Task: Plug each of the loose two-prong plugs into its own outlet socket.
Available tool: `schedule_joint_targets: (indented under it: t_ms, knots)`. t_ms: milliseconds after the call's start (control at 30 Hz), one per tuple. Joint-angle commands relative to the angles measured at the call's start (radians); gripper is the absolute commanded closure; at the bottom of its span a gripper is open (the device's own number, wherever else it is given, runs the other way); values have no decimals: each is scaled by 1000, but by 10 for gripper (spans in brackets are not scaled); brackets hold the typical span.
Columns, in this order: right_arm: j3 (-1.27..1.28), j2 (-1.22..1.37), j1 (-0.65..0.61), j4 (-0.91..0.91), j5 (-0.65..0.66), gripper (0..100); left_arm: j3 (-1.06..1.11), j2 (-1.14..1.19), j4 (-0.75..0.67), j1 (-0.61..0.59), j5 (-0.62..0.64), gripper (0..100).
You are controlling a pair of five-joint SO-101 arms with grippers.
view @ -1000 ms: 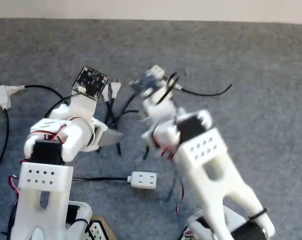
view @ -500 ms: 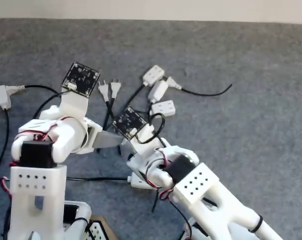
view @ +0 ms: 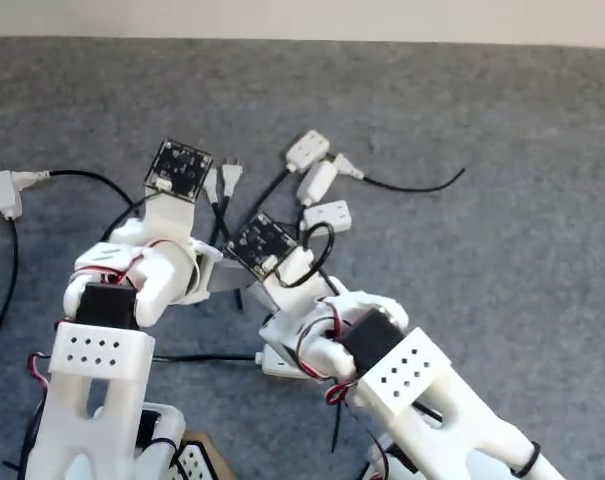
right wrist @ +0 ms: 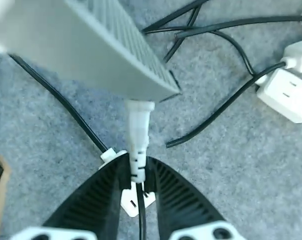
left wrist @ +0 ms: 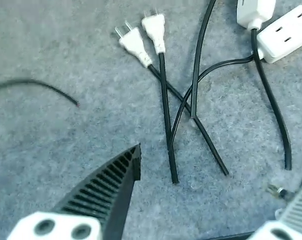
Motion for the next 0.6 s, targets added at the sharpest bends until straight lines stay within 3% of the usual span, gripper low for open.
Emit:
schedule_joint_targets:
  t_ms: [0,233,567]
  knots:
    - [-163,-22,1,81,-2,994,16,-5,-37,15,3,539]
    - [-257,-21,48,139,26,994,22,1,-41,18,2,539]
    - [-269,-21,65,160,28,994,88,2,-43,119,-2,539]
